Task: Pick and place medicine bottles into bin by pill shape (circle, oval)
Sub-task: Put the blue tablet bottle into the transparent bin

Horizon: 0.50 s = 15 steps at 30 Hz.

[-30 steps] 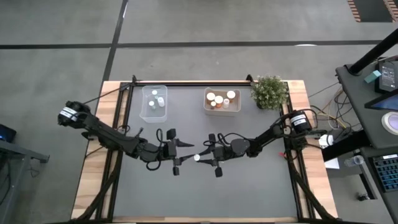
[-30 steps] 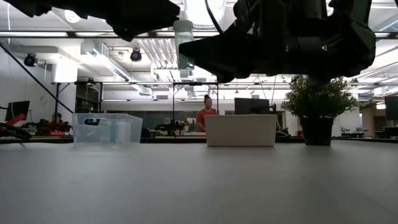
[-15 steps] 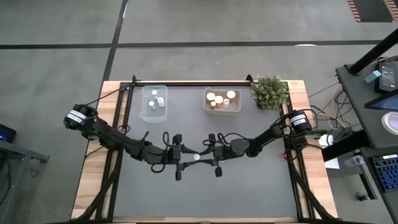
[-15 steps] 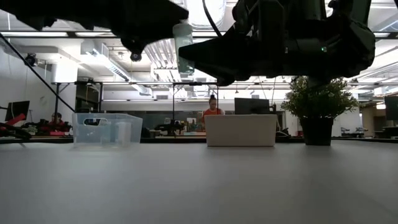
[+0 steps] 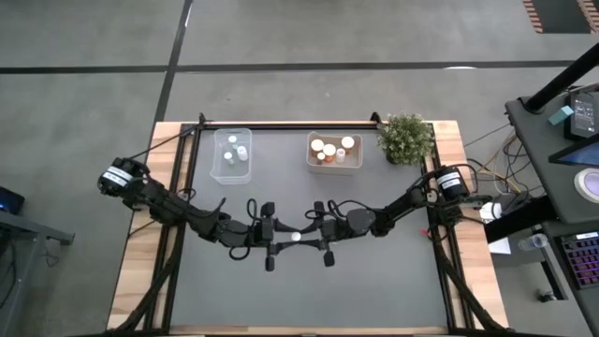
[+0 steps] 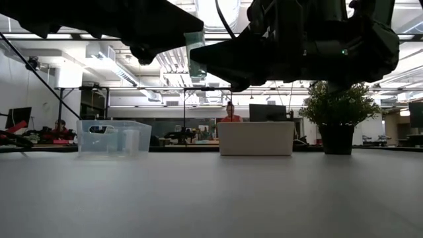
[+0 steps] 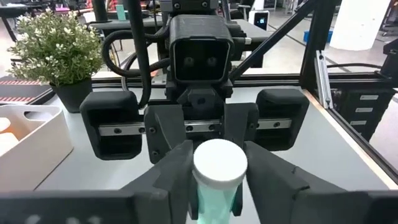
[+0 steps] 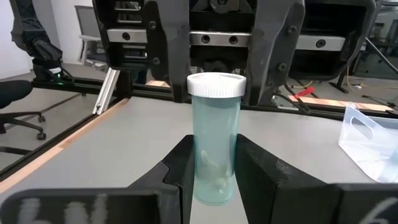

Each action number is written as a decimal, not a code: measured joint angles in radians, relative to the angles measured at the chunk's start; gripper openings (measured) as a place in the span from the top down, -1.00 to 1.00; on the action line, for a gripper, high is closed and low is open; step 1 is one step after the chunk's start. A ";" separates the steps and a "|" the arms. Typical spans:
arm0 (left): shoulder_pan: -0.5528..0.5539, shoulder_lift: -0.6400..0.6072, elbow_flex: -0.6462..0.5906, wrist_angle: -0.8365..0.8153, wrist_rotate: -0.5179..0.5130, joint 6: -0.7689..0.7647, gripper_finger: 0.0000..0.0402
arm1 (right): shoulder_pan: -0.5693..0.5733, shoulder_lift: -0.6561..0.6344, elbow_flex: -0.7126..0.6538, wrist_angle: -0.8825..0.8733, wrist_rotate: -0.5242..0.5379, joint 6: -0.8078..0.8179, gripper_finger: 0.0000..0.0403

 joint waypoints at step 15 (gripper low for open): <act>0.000 0.000 0.000 0.000 -0.015 0.001 0.51 | 0.000 -0.003 -0.001 -0.001 0.000 0.014 0.46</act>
